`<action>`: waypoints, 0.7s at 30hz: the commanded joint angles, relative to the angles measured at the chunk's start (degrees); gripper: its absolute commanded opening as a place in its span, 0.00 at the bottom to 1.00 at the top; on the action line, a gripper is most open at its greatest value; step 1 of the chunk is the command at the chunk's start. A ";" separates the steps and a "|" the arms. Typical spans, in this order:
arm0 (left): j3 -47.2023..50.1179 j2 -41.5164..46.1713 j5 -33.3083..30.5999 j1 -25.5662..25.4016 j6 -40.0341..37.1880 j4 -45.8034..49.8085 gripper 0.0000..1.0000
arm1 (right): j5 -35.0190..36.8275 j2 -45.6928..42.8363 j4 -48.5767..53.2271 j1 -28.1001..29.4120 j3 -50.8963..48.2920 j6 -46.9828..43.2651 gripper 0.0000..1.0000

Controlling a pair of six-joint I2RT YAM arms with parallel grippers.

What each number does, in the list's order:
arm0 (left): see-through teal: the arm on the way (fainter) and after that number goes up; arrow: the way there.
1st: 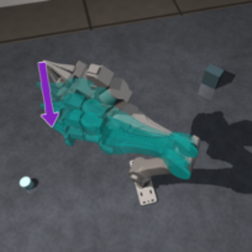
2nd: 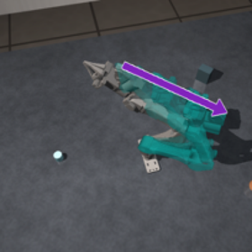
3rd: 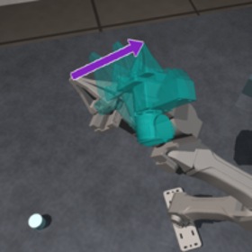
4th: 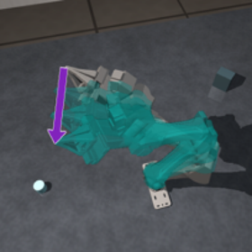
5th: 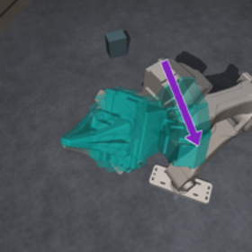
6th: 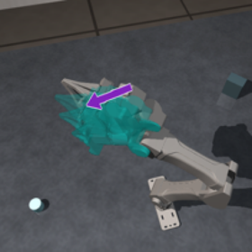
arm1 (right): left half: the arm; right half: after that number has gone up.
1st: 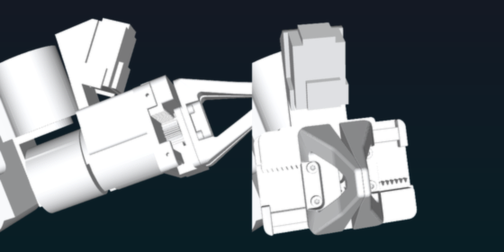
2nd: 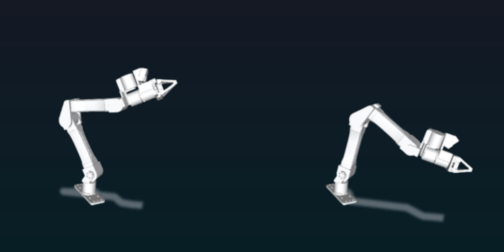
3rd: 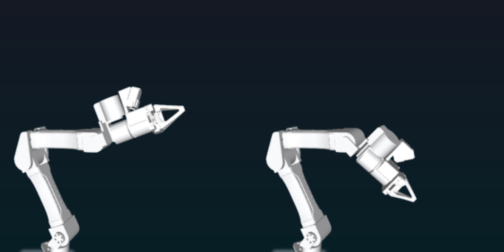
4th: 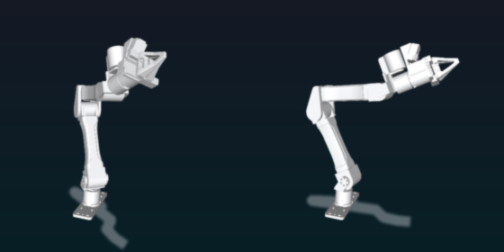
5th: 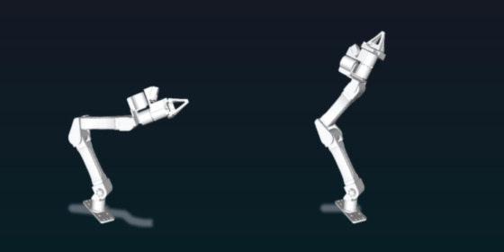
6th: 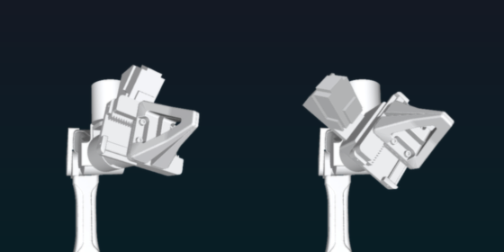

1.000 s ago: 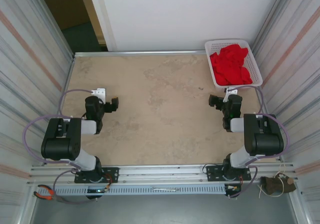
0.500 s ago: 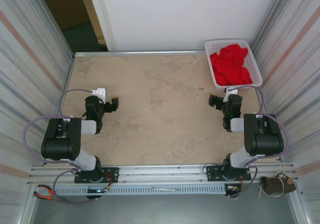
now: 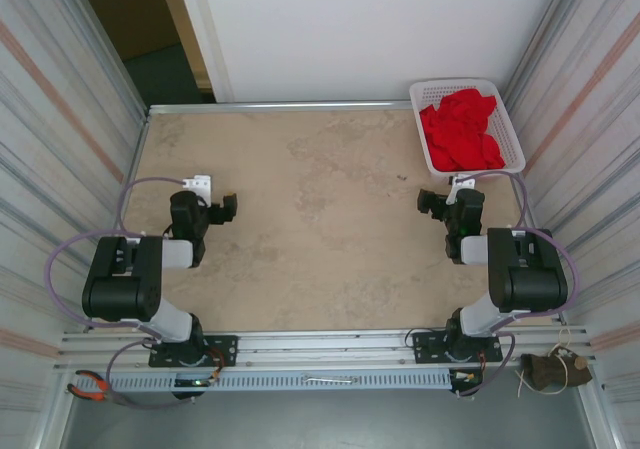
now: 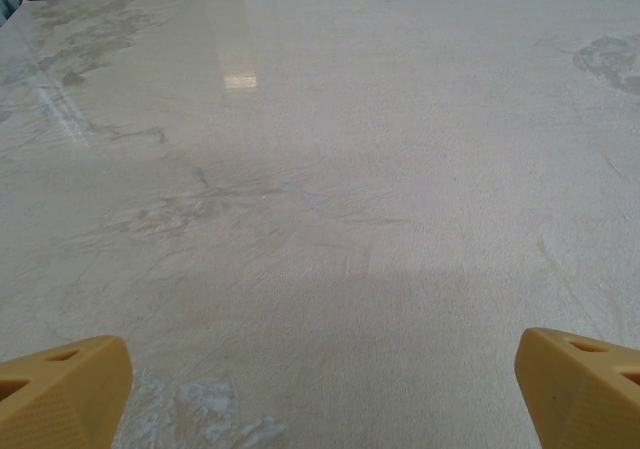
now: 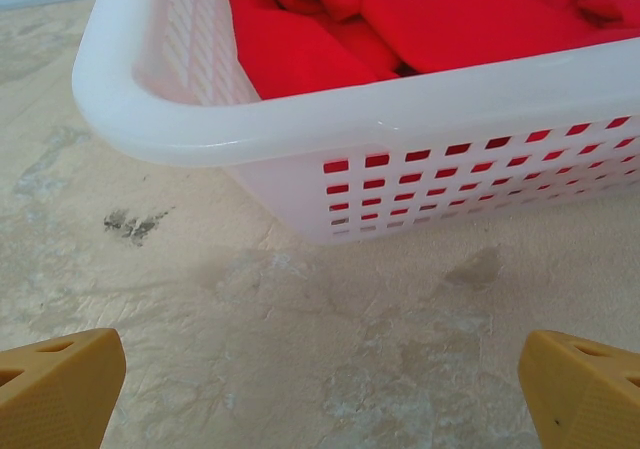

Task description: Fold the inside-out t-shirt

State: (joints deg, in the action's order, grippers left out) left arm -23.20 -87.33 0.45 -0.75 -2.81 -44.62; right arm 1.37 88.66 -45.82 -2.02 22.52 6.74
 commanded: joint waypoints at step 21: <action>-23.08 13.83 -9.75 -12.08 9.39 43.74 0.98 | -6.90 -2.36 68.46 -7.42 53.85 20.88 0.99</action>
State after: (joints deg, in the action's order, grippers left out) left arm -44.03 -73.69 -9.08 -9.58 5.87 -8.62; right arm 4.78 79.68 5.45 -7.94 67.85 22.68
